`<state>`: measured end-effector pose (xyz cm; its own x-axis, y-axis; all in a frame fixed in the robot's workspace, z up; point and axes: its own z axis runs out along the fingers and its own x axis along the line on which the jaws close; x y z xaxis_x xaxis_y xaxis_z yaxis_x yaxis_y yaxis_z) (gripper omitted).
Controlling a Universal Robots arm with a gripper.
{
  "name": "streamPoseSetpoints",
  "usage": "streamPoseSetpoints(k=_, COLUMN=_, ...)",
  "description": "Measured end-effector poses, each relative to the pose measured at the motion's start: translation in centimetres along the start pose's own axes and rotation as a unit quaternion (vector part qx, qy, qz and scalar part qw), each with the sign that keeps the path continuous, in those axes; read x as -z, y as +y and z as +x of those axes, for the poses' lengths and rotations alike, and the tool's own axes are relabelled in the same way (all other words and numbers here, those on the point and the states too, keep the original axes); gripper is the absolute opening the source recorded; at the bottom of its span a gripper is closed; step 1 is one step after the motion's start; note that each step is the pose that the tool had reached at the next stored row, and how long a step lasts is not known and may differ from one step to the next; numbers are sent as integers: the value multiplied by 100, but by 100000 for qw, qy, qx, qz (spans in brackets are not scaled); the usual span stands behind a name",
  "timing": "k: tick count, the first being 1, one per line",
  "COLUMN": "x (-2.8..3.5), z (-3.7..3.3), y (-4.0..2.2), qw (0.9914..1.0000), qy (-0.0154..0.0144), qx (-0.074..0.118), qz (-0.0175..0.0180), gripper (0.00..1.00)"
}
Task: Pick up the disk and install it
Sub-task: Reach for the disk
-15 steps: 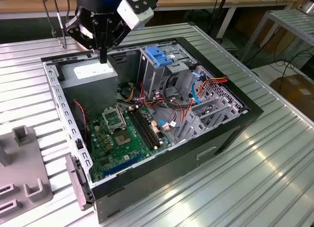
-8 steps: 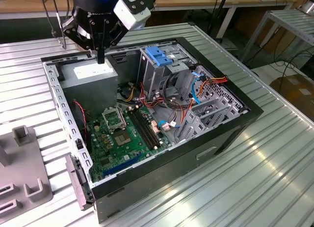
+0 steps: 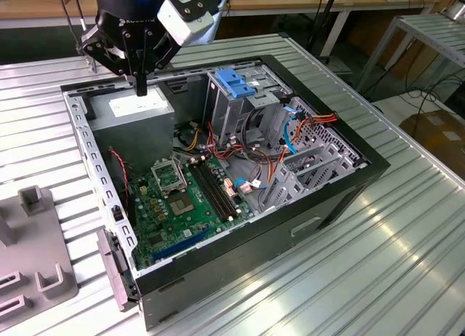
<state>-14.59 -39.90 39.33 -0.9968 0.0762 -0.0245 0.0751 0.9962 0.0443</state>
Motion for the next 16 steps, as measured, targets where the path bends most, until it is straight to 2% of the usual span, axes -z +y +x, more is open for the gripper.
streamPoseSetpoints(k=16, x=5, z=181, y=-14, qw=100000, qy=1, qx=0, qz=2, gripper=10)
